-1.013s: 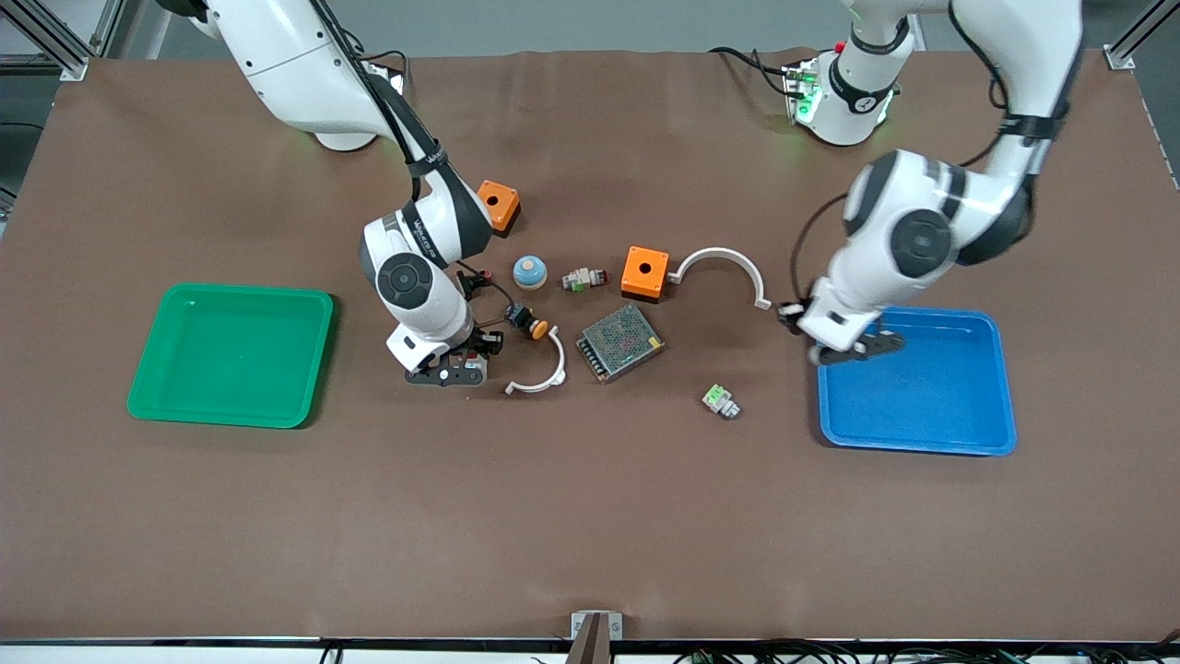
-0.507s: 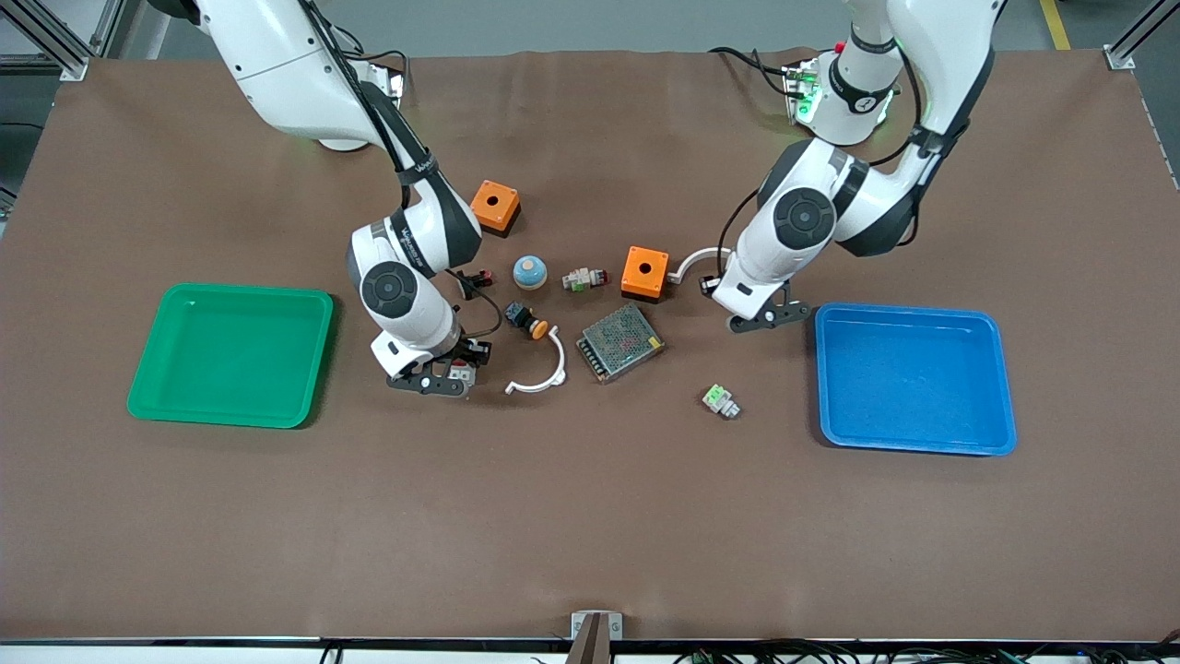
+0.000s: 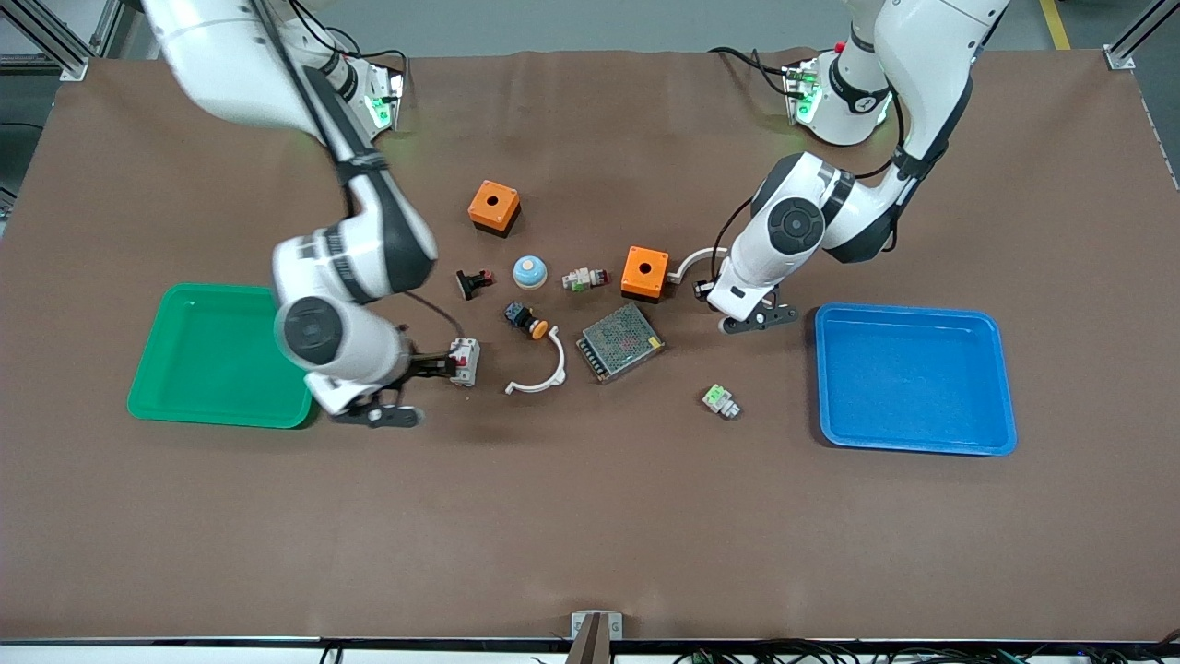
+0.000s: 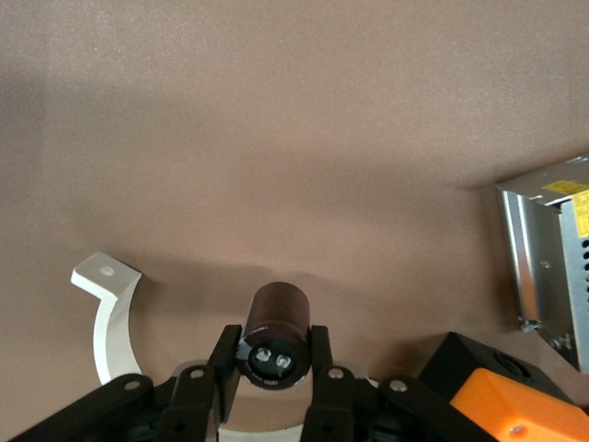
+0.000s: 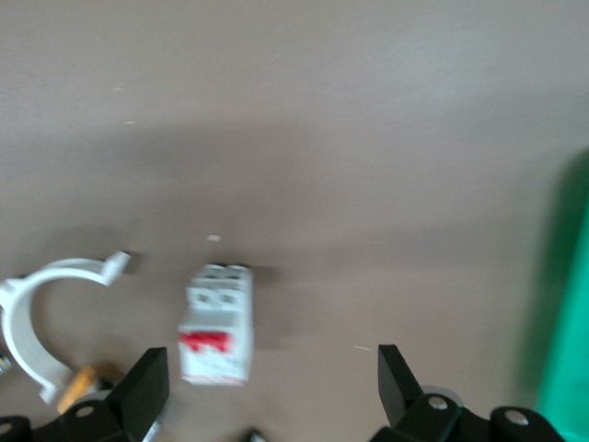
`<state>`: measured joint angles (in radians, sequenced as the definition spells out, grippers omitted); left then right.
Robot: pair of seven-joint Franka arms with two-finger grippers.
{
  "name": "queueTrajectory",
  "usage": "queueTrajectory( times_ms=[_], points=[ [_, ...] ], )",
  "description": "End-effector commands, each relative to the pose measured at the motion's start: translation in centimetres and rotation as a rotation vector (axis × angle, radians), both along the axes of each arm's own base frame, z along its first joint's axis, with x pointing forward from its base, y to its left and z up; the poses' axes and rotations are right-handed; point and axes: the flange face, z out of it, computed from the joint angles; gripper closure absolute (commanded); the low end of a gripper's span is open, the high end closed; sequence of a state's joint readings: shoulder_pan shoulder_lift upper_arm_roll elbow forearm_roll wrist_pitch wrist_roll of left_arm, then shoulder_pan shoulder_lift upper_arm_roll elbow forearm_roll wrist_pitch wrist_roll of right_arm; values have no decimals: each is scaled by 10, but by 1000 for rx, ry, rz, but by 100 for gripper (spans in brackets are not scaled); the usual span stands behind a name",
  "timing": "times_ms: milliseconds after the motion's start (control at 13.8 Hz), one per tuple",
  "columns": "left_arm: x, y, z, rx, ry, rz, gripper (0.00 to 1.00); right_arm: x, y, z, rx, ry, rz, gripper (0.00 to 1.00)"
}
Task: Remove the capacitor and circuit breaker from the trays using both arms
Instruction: 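Lower both parts onto the table and open both grippers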
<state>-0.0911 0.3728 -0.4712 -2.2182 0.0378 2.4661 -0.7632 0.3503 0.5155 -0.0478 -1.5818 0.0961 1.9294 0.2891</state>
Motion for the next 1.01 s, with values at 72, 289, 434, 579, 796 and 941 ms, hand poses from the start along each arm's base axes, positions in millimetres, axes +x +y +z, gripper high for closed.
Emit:
queueTrajectory(
  times_ms=[72,289,434,579,796,941],
  points=[
    [0,-5,-5,19,-29,-42,86,1,-103,67,-15,-14,53,0],
    [2,-8,-15,45,-33,-37,85,-11,-157,108,-42,-5,30,0],
    [5,-10,-15,46,-40,-33,85,-17,-198,131,-25,-9,64,0],
    [6,-10,-15,44,-40,-33,84,-21,-237,150,-12,-21,87,0],
    [12,-7,-8,44,-50,-31,36,-14,-275,198,-12,-69,61,0],
    [23,-6,13,40,-88,-24,8,-10,-279,219,-14,-78,53,0]
  ],
)
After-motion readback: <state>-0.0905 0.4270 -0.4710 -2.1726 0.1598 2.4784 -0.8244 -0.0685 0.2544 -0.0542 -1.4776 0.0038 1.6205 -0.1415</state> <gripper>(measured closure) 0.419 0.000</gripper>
